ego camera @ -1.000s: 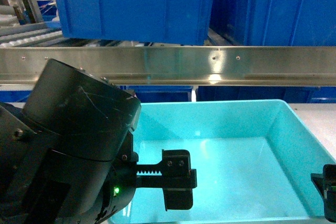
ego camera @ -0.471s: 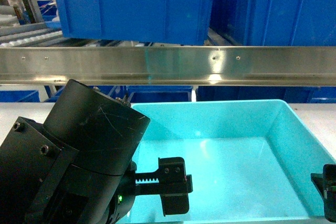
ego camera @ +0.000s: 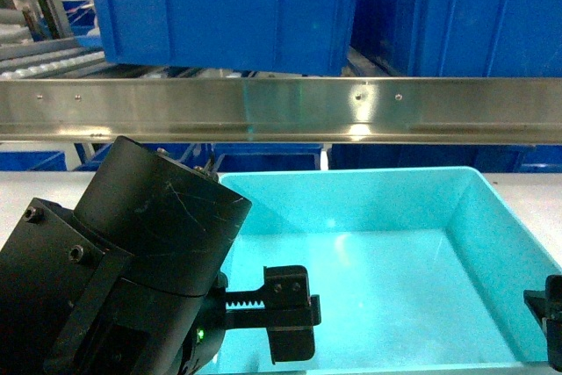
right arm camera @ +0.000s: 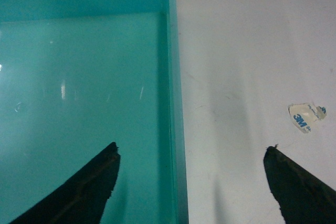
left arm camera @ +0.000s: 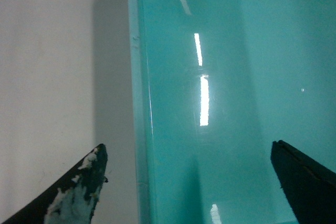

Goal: Organize blue bins on left shelf correctly

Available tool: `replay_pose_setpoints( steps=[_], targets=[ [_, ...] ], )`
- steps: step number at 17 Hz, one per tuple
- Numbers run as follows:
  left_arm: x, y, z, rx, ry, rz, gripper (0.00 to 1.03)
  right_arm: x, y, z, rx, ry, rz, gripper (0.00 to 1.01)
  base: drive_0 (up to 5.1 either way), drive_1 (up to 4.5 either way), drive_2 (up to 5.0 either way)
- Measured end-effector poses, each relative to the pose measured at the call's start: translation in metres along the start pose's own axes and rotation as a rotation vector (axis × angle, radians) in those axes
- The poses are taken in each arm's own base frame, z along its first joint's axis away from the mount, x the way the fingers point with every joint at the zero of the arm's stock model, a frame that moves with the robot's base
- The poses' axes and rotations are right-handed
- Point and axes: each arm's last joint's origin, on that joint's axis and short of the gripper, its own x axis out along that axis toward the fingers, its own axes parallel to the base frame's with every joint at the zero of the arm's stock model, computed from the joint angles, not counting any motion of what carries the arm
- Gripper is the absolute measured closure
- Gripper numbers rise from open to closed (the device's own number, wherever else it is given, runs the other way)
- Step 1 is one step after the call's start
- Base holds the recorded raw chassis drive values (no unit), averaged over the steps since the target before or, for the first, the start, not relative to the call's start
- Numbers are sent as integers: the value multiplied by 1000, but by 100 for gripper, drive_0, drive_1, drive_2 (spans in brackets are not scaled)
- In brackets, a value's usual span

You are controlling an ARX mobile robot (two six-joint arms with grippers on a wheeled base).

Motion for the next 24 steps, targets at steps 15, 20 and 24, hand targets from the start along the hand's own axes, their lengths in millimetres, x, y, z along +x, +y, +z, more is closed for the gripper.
replay_pose_setpoints(
  steps=[15, 20, 24],
  targets=[
    [-1, 2, 2, -16, -2, 24, 101, -8, 2, 2, 19, 6, 1, 99, 0, 0, 0],
    [-36, -8, 31, 3, -138, -12, 101, -41, 1, 31, 27, -79, 17, 99, 0, 0, 0],
    [-57, -8, 44, 14, -196, -23, 101, -62, 10, 41, 14, -105, 32, 99, 0, 0, 0]
  ],
)
